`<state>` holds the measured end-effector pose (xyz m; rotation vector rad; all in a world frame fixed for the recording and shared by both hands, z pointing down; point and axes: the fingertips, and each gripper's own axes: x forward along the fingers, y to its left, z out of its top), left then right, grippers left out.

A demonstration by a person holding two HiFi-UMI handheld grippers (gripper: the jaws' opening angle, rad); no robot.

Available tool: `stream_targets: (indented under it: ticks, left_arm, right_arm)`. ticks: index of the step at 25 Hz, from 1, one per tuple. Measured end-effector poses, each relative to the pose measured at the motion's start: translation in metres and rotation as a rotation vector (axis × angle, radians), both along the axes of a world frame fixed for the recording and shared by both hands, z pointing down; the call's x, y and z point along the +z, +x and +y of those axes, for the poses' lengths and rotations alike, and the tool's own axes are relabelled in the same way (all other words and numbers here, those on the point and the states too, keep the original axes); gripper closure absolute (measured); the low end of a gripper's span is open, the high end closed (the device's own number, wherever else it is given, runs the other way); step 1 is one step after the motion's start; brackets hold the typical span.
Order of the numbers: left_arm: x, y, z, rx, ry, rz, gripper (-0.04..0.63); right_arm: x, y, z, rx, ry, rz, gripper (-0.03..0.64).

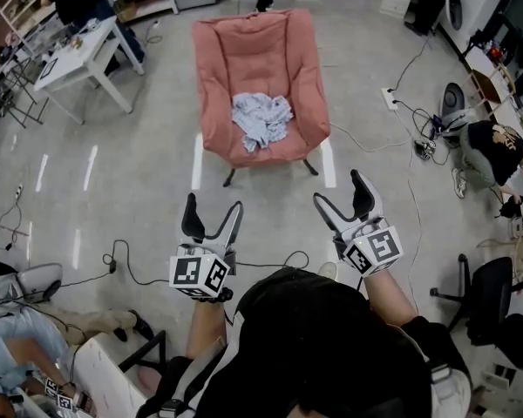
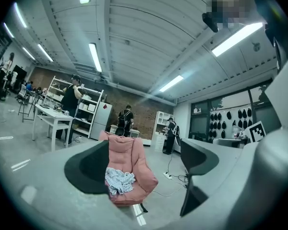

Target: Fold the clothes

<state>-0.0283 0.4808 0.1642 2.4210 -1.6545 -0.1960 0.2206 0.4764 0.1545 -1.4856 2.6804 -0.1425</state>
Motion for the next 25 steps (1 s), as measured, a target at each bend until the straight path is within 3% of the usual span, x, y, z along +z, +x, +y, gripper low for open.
stream_targets:
  ticks: [4,7,10,17,25]
  left_arm:
    - [0.006,-0.018,0.006,0.017,-0.018,0.007,0.133]
    - [0.006,-0.034,0.011,0.036,-0.027,0.008,0.133]
    - [0.007,-0.054,0.013,0.048,-0.035,0.005,0.133]
    - [0.024,-0.064,-0.012,0.043,-0.062,-0.002,0.135]
    - [0.020,-0.012,-0.091,0.039,-0.036,-0.030,0.140]
  right_arm:
    - [0.002,-0.009,0.004,0.064,0.004,0.015,0.211]
    - [0.004,-0.014,0.009,0.139,-0.008,0.008,0.153]
    - [0.006,-0.032,0.012,0.164,-0.023,-0.010,0.147]
    - [0.013,-0.067,-0.008,0.071,-0.021,0.014,0.147]
    - [0.018,-0.037,-0.113,-0.022,0.006,-0.009,0.156]
